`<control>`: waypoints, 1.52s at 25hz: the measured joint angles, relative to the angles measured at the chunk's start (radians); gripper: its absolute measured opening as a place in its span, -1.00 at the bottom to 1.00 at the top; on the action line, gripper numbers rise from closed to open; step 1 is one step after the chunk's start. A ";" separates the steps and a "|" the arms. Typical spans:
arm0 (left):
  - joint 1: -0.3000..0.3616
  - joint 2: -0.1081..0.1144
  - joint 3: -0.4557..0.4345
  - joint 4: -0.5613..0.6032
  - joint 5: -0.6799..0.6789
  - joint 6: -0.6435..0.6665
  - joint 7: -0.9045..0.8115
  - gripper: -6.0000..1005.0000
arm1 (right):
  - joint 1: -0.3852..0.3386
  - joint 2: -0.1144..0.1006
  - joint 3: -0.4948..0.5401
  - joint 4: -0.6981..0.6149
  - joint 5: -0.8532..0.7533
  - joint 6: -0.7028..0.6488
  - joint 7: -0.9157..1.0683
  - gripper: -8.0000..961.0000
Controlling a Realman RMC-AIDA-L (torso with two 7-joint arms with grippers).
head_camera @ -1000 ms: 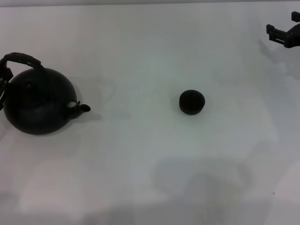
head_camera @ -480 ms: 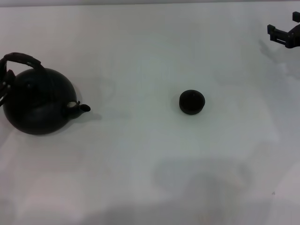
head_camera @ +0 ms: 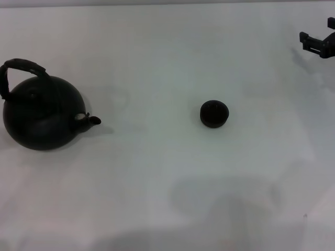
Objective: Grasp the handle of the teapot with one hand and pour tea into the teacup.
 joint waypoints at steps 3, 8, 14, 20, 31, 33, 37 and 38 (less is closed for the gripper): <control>0.016 0.009 -0.001 -0.032 -0.093 0.008 -0.133 0.75 | -0.003 0.000 0.000 0.000 0.000 0.001 -0.001 0.73; -0.021 0.028 0.004 -0.167 -0.120 -0.096 -0.459 0.75 | -0.005 0.000 0.000 0.000 0.000 0.005 -0.005 0.73; -0.119 0.035 0.012 -0.294 -0.013 -0.265 -0.682 0.75 | 0.000 0.005 0.000 -0.002 0.003 0.012 -0.034 0.73; -0.217 0.081 0.013 -0.406 0.022 -0.220 -1.035 0.75 | 0.000 0.004 0.000 -0.010 0.004 0.012 -0.037 0.73; -0.381 -0.023 0.014 -1.038 0.378 -0.070 -1.018 0.75 | 0.025 0.007 0.000 -0.013 0.010 0.007 -0.038 0.73; -0.385 -0.024 0.013 -1.052 0.421 -0.083 -0.974 0.75 | 0.028 0.007 0.000 -0.014 0.010 0.005 -0.039 0.73; -0.378 -0.027 0.002 -1.046 0.447 -0.122 -0.887 0.75 | 0.034 0.008 0.000 -0.014 0.011 0.001 -0.039 0.73; -0.375 -0.026 -0.010 -1.039 0.435 -0.130 -0.879 0.75 | 0.034 0.008 0.000 -0.014 0.011 0.001 -0.039 0.73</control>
